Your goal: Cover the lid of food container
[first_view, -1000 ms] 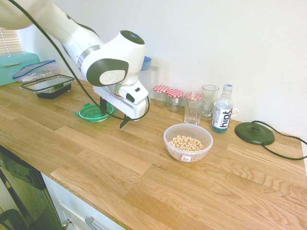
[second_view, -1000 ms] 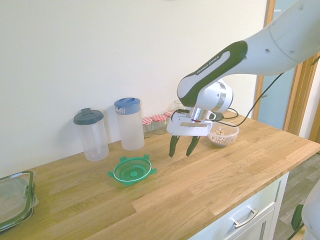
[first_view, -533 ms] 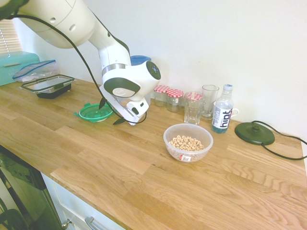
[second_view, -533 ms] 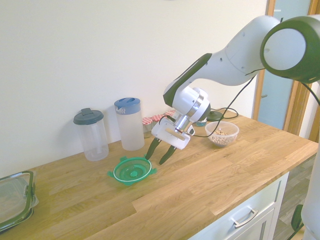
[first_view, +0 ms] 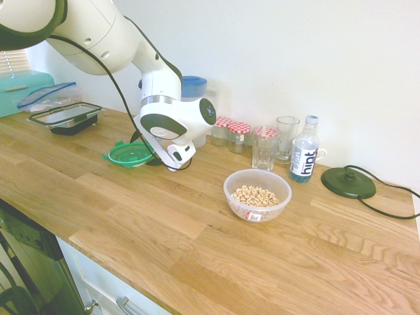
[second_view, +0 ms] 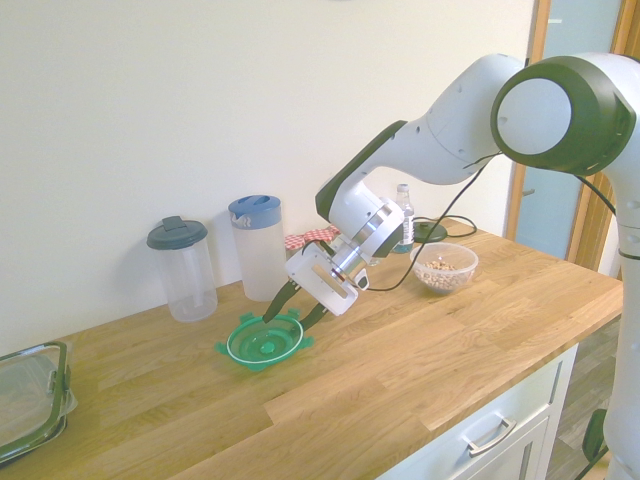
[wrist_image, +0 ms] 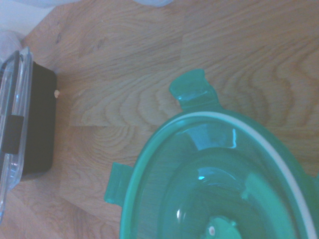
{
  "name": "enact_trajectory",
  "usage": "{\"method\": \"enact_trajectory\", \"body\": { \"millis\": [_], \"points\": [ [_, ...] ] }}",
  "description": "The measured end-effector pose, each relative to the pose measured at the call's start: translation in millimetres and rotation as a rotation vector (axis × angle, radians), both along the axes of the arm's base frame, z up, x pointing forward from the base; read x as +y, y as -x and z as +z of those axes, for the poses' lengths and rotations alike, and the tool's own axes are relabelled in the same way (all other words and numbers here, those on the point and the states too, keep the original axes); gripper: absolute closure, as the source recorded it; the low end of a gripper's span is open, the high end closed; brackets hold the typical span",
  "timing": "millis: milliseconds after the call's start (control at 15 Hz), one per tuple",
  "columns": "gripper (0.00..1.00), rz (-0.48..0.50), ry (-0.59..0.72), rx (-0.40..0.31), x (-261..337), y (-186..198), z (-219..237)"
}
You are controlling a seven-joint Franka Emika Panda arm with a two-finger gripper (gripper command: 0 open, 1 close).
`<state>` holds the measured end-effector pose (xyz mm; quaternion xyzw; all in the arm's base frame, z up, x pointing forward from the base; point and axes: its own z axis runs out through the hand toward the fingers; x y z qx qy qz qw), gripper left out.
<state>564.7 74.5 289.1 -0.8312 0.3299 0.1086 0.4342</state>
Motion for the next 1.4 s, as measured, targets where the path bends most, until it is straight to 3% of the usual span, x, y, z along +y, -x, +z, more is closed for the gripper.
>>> {"method": "enact_trajectory", "body": {
  "millis": [133, 200, 1400],
  "points": [
    [0.0, 0.001, -0.011, 0.005, 7, 1, -2],
    [1.0, 0.001, -0.014, 0.007, 9, 1, -2],
    [1.0, 0.005, 0.034, 0.04, 13, 2, -15]
  ]
}}
